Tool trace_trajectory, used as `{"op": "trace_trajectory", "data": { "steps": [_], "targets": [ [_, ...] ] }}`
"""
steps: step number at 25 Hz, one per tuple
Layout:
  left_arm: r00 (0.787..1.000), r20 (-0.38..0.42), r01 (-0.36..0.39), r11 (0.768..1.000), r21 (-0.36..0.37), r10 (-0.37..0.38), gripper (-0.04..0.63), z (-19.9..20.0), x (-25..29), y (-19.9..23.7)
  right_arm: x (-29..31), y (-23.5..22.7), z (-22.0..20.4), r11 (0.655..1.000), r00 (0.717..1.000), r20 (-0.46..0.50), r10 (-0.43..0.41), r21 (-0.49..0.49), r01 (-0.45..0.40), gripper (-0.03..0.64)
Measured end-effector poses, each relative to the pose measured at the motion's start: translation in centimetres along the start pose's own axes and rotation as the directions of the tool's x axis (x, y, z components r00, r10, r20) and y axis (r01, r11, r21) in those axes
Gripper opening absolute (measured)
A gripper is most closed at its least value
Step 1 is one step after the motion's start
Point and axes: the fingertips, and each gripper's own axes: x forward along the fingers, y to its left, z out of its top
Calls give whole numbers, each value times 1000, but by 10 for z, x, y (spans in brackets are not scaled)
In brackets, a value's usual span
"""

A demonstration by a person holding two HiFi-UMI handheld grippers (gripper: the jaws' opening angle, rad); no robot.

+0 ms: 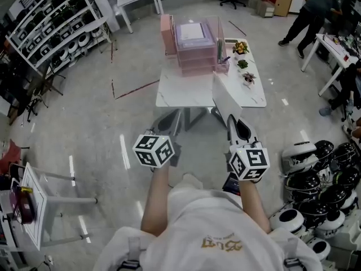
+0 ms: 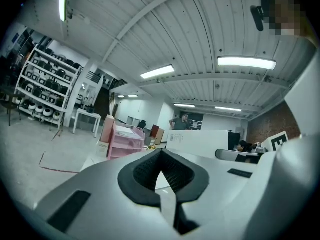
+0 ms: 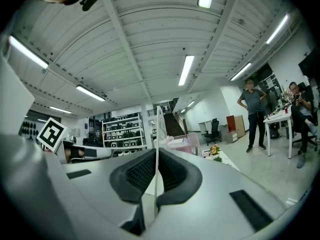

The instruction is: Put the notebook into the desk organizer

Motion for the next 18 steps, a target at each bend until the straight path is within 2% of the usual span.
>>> {"op": "trace_trajectory", "data": {
  "steps": [6, 11, 18],
  "targets": [
    [999, 12, -31, 1000, -1, 31, 17, 3, 1, 9, 10, -11, 9, 1000, 999, 31, -13, 0, 13, 21],
    [999, 16, -51, 999, -15, 52, 17, 11, 11, 33, 37, -13, 12, 1000, 1000, 27, -14, 10, 14, 21],
    [1000, 4, -25, 1000, -17, 25, 17, 29, 75, 78, 110, -31, 17, 1000, 999, 29, -27, 9, 26, 21]
  ]
}}
